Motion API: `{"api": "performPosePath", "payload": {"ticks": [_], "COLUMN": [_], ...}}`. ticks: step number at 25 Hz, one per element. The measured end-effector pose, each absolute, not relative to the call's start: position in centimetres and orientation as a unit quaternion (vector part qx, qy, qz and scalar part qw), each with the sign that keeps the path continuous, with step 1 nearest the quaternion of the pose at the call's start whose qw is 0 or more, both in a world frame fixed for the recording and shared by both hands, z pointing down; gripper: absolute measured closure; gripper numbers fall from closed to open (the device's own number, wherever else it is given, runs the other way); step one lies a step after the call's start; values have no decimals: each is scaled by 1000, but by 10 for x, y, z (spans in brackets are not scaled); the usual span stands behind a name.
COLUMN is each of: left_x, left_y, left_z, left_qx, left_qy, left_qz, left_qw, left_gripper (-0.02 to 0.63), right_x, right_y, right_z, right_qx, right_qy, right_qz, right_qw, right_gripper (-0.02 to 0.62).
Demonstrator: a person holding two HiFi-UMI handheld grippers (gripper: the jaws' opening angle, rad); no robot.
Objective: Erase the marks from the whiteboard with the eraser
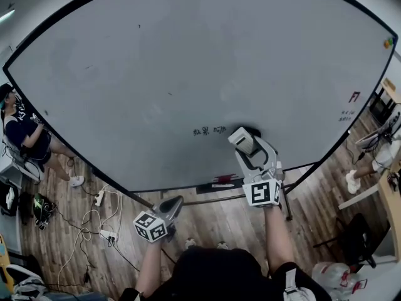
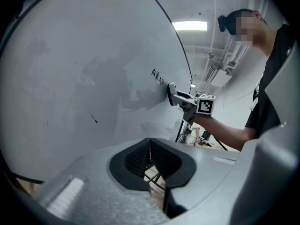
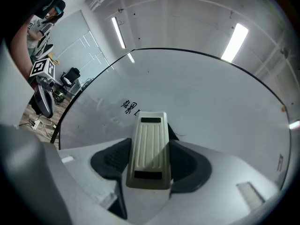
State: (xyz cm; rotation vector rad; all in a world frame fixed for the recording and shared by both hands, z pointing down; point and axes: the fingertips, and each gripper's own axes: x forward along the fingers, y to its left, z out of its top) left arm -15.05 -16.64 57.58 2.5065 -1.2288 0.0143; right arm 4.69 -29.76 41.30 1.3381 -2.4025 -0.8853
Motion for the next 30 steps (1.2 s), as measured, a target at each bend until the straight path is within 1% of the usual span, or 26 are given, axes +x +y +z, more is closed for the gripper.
{"api": "performPosePath", "payload": {"ticks": [18, 30], "left_x": [-170, -164], "left_y": [-193, -209], "left_z": [581, 584], "left_qx": [885, 894], "left_qy": [-430, -409], "left_qz": [0, 5], "left_qw": [180, 182], "left_gripper": [594, 594], "right_x": [34, 20], "right_y": [-318, -317], "right_z": [405, 403], "right_qx": [483, 488], "right_qy": [-808, -809], "right_qz": [-313, -302], "right_qw": [129, 127], "right_gripper": [341, 341]}}
